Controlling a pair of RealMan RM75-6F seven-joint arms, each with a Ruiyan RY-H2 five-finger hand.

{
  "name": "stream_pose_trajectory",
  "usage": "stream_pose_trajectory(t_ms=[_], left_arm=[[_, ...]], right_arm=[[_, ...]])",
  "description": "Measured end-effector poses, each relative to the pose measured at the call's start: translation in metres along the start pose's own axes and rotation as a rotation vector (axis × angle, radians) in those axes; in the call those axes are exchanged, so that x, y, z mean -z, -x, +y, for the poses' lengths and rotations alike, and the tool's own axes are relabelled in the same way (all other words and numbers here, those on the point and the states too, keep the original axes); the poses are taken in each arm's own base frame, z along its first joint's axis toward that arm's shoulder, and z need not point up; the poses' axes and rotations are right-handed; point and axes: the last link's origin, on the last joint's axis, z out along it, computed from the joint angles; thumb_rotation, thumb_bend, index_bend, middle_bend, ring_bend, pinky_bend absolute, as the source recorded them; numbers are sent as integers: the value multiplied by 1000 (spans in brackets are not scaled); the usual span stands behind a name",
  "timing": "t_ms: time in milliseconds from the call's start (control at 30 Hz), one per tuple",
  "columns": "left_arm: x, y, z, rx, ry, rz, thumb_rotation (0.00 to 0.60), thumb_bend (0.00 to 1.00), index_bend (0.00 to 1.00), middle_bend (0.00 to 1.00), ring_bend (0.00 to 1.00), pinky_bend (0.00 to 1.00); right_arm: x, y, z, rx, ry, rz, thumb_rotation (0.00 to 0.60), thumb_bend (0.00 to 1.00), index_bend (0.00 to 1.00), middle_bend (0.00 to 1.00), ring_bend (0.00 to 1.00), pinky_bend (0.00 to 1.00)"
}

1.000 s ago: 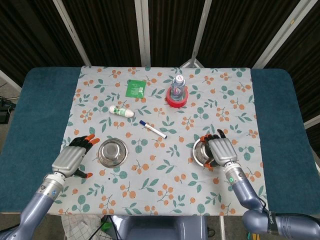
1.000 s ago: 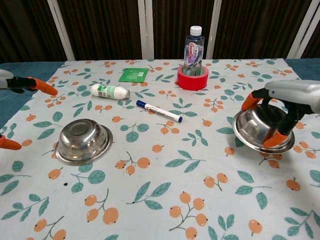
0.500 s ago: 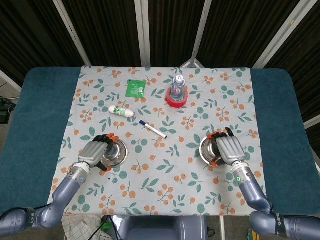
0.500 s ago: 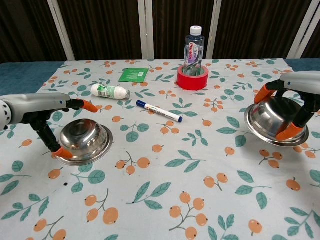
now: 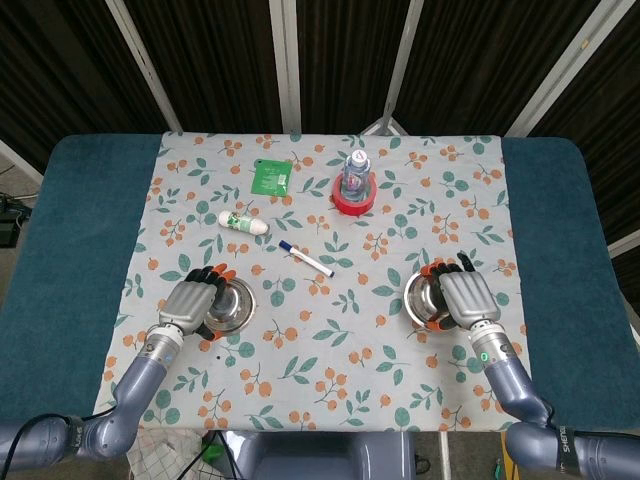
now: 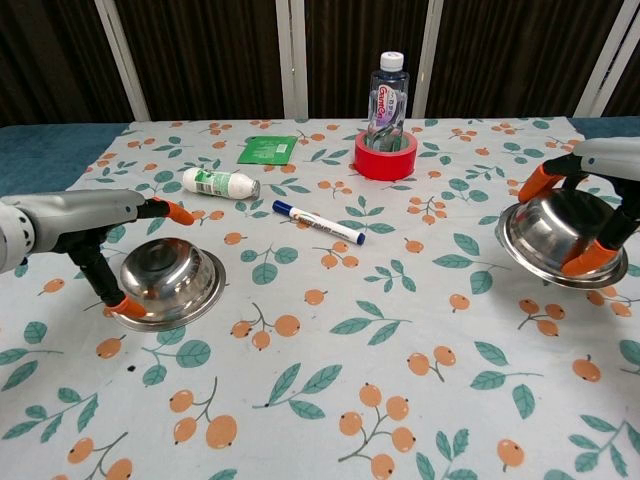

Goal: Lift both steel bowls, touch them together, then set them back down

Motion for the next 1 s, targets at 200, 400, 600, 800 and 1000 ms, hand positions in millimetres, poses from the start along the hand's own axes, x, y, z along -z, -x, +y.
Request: stream_pose_trajectory(t_ms=[200,400,600,800,1000], left_arm=[[-5,4,3,-4,15,4,600,0,165,55,16,111],[-7,6,5,-25,12,4,600,0,182,73,29,119],[-11,10,4,-29,0,-1,600,0,192,70,27,118],[-13,11,7,-39,10,-1,600,24,233,144,121,278],[-14,12,7,-73,-1,6,600,38,274,190,171,356]], right_arm=[[0,-2,4,-1,6,3,600,24,344,261,400,0],[2,-4,7,-3,12,5,600,24,344,261,400,0],[2,-5,9,-5,16,5,600,25,346,261,400,0],[1,-7,12,-5,24,9,600,24,346,261,400,0],[2,-8,14,-5,27,13,600,24,346,261,400,7]])
